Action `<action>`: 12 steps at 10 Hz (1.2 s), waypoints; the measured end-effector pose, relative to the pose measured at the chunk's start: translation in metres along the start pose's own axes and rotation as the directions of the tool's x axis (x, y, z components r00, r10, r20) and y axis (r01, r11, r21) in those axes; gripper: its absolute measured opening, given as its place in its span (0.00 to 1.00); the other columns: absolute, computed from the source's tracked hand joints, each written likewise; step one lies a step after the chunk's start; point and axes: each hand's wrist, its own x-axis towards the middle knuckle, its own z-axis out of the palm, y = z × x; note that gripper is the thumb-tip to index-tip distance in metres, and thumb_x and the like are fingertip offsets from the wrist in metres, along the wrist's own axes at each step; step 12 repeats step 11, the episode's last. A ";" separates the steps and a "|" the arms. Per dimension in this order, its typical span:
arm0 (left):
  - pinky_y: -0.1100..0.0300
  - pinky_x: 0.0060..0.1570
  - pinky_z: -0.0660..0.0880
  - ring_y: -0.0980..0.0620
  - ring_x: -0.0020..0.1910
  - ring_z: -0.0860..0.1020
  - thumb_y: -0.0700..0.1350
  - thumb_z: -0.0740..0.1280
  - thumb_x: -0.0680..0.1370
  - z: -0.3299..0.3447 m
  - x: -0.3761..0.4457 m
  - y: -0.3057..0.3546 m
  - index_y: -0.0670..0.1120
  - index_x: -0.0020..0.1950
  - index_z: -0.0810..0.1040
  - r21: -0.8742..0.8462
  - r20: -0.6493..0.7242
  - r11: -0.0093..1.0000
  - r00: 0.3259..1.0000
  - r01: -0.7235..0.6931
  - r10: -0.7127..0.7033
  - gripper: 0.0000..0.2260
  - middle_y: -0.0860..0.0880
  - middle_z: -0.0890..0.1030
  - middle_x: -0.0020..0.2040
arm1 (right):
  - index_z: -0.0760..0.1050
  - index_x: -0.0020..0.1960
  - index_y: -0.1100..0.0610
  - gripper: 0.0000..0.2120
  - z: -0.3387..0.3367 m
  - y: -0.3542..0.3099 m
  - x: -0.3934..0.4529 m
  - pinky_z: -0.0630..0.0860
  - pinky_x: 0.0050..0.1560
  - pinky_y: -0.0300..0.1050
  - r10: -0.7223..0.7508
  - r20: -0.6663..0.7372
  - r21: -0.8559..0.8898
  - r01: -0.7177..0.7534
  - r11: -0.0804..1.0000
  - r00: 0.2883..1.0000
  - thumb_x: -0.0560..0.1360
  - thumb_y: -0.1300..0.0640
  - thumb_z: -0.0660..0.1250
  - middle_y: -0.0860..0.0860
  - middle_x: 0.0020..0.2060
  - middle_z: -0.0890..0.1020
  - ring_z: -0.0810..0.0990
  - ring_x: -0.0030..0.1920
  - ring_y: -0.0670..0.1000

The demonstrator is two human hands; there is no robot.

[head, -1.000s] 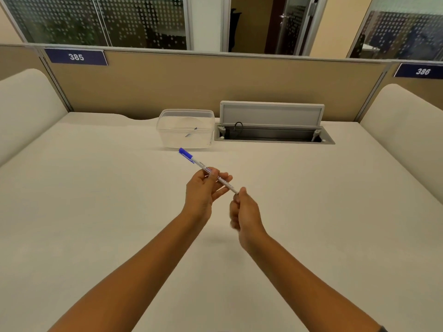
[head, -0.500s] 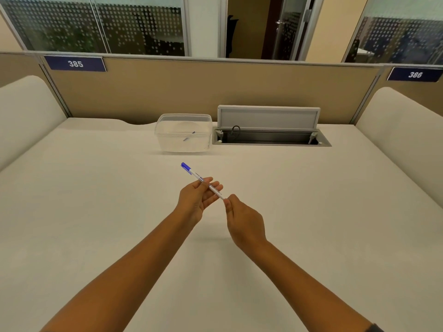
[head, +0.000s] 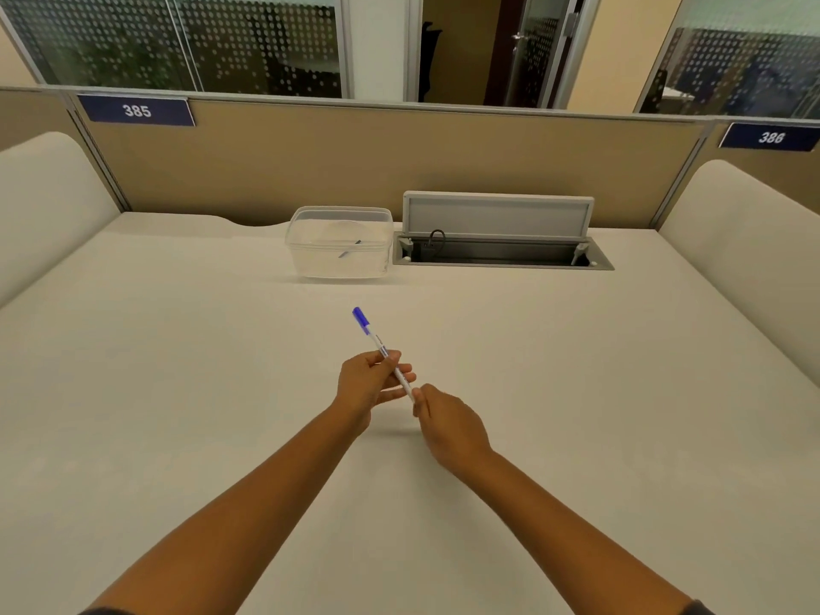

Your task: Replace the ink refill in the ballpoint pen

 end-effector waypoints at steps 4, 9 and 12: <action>0.52 0.48 0.79 0.45 0.44 0.82 0.41 0.65 0.76 0.014 0.013 -0.003 0.38 0.59 0.76 0.331 0.004 0.942 0.999 -0.048 0.049 0.13 0.38 0.83 0.49 | 0.69 0.56 0.56 0.11 0.017 -0.003 0.017 0.68 0.35 0.30 0.060 -0.172 0.251 -0.015 0.968 0.983 0.76 0.53 0.63 0.49 0.43 0.76 0.74 0.38 0.47; 0.55 0.73 0.52 0.48 0.76 0.49 0.55 0.52 0.80 -0.063 0.036 -0.056 0.47 0.76 0.54 0.956 0.230 0.129 0.944 -0.265 0.235 0.26 0.49 0.53 0.77 | 0.70 0.59 0.56 0.14 0.023 0.018 0.028 0.69 0.39 0.41 0.041 -0.094 -0.011 -0.043 0.999 0.995 0.76 0.50 0.61 0.50 0.42 0.75 0.73 0.40 0.49; 0.57 0.73 0.46 0.49 0.76 0.46 0.58 0.42 0.78 -0.061 0.033 -0.062 0.47 0.76 0.50 0.959 0.236 0.095 0.938 -0.267 0.253 0.29 0.49 0.50 0.77 | 0.69 0.64 0.54 0.17 0.023 0.031 0.033 0.70 0.56 0.45 -0.013 -0.174 -0.223 -0.026 0.975 0.985 0.80 0.49 0.52 0.52 0.60 0.75 0.72 0.59 0.53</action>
